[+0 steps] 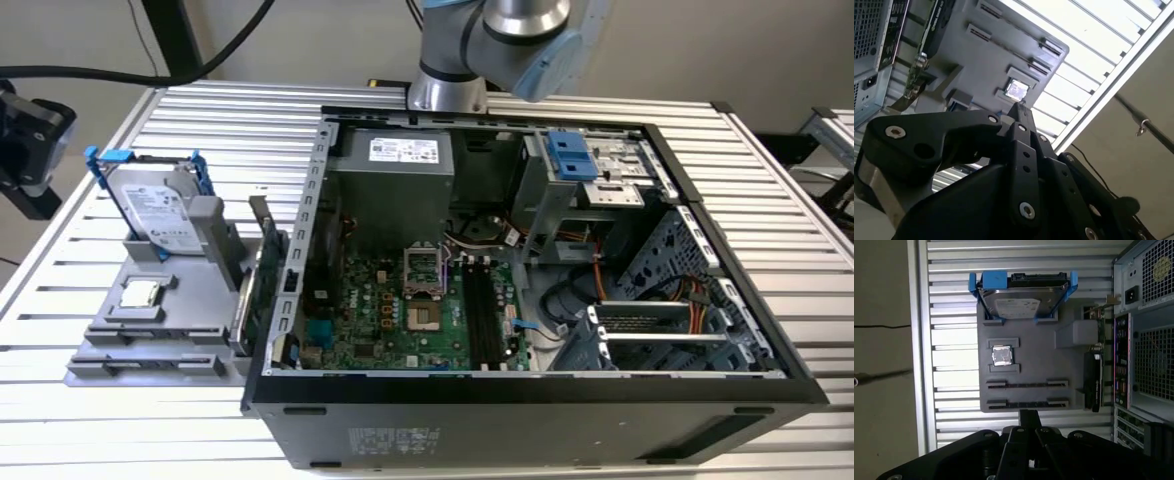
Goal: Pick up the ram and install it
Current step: 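Pick up the ram and move it above insertion slot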
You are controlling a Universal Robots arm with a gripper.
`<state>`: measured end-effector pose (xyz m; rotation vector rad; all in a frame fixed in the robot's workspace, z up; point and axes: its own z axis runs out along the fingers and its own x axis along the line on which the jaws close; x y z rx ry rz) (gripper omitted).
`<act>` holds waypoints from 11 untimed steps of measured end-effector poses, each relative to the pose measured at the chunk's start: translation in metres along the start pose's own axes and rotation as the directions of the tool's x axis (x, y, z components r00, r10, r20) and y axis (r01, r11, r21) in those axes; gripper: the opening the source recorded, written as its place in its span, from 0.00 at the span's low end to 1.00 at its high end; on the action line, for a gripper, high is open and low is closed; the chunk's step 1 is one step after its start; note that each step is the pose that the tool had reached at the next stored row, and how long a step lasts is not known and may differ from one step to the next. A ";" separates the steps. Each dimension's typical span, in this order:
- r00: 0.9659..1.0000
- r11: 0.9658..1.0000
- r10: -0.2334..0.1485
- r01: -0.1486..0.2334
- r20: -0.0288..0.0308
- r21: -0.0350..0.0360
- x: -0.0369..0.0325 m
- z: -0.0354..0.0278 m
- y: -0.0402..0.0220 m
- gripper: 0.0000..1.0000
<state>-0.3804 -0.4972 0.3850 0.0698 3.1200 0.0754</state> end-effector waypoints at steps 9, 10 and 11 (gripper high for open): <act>1.000 1.000 -0.031 0.031 -0.002 -0.001 -0.0001 0.0000 -0.0015 0.00; 0.999 0.999 -0.032 0.032 -0.002 -0.001 0.0000 0.0000 -0.0015 0.00; 0.999 0.999 -0.033 0.033 -0.002 -0.001 0.0000 0.0000 -0.0016 0.00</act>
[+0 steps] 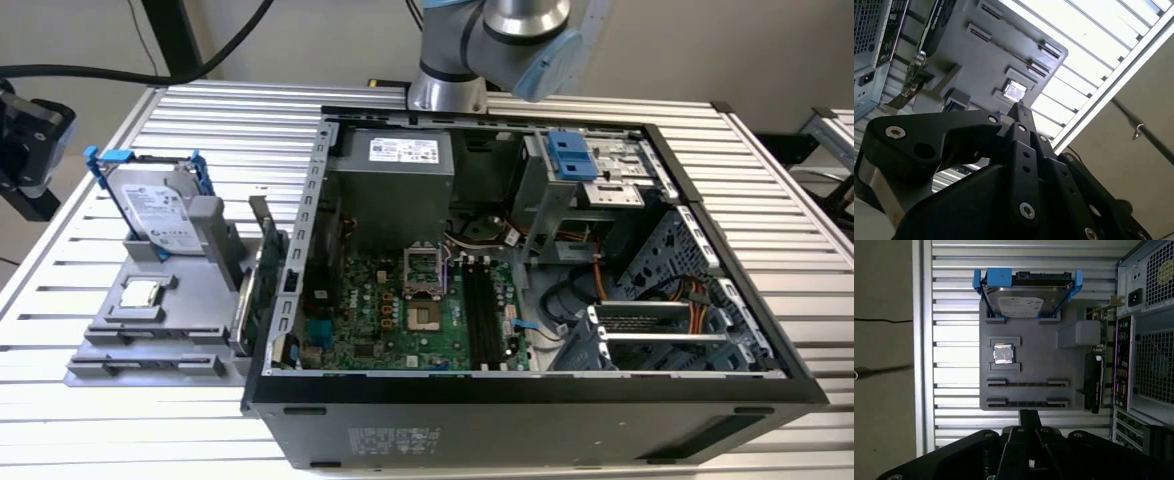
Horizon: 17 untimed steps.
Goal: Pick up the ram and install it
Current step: 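Pick up the ram and move it above insertion slot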
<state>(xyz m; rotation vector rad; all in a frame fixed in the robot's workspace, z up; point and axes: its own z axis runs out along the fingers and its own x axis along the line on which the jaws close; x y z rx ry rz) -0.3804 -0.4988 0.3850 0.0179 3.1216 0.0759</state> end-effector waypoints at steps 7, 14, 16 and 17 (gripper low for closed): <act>1.000 1.000 -0.007 0.007 0.000 0.000 0.0000 0.0000 0.0000 0.00; 1.000 1.000 -0.015 0.015 -0.001 0.000 0.0000 0.0000 0.0000 0.00; 1.000 1.000 -0.017 0.017 -0.001 0.000 0.0000 0.0000 0.0000 0.00; 1.000 1.000 -0.018 0.018 -0.001 0.000 0.0000 0.0000 0.0000 0.00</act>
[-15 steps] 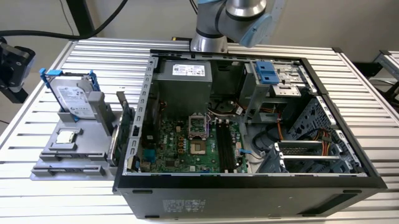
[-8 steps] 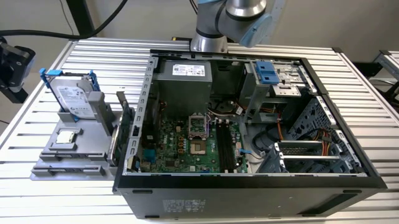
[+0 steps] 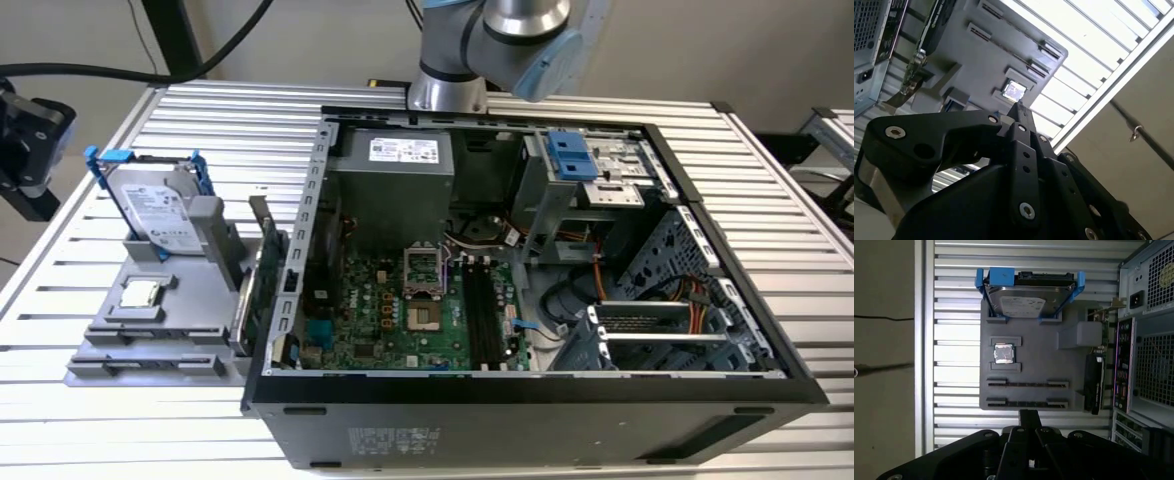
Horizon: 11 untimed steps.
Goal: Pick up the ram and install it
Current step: 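Pick up the ram and move it above insertion slot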
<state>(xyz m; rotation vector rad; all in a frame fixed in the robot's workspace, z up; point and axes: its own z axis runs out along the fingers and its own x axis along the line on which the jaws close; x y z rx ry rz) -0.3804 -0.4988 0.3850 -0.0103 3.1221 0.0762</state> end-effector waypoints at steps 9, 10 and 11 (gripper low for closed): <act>0.996 0.996 -0.094 0.094 -0.004 -0.002 0.0001 0.0000 0.0001 0.00; 0.994 0.994 -0.112 0.112 -0.005 -0.002 0.0001 0.0000 0.0001 0.00; 0.991 0.992 -0.130 0.130 -0.006 -0.003 0.0001 0.0000 0.0001 0.00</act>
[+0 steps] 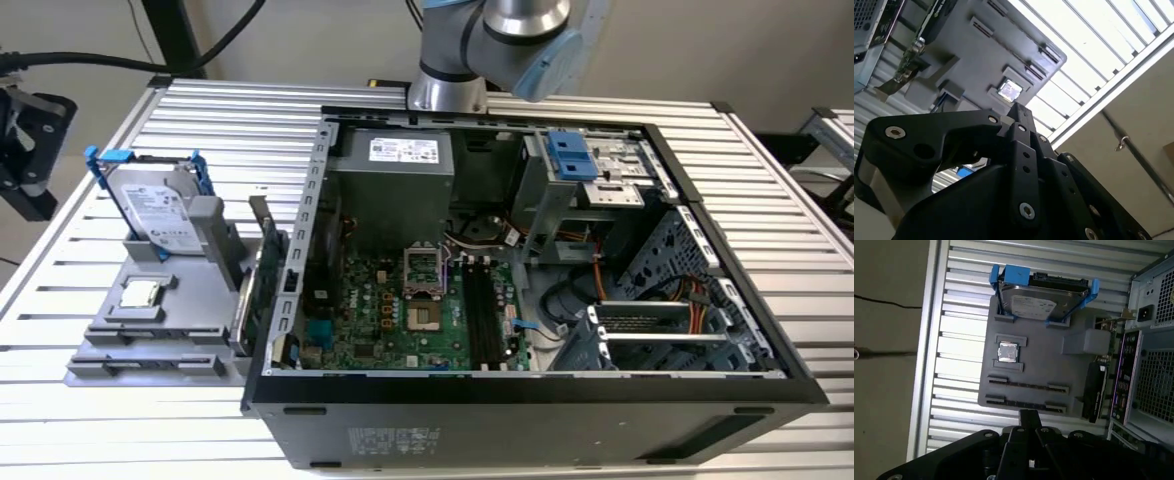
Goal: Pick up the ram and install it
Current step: 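Pick up the ram and move it above insertion slot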
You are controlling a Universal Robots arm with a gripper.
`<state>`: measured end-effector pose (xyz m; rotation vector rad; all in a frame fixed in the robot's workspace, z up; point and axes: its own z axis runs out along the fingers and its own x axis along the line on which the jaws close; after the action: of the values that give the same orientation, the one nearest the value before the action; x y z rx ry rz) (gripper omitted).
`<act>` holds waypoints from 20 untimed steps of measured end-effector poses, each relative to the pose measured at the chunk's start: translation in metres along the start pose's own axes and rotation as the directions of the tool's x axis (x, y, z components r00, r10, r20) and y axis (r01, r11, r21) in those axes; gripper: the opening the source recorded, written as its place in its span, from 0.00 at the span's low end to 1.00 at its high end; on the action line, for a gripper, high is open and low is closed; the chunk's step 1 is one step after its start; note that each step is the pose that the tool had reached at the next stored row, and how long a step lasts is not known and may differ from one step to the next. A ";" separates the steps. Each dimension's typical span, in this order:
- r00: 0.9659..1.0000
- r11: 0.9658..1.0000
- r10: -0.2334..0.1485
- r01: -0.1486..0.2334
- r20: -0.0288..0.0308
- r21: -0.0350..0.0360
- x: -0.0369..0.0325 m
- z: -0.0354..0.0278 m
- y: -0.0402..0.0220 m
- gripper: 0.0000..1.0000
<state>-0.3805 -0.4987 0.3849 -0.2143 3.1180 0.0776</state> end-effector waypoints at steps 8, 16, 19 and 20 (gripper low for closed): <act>0.989 0.989 -0.145 0.145 -0.007 -0.003 0.0000 0.0000 0.0000 0.00; 0.958 0.958 -0.288 0.288 -0.012 -0.007 0.0000 0.0000 0.0000 0.00; 0.940 0.940 -0.340 0.340 -0.011 -0.007 -0.0001 0.0000 0.0000 0.00; 0.934 0.934 -0.357 0.357 -0.010 -0.007 -0.0001 0.0000 0.0000 0.00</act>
<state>-0.3804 -0.4987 0.3850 -0.7777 3.0296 0.0784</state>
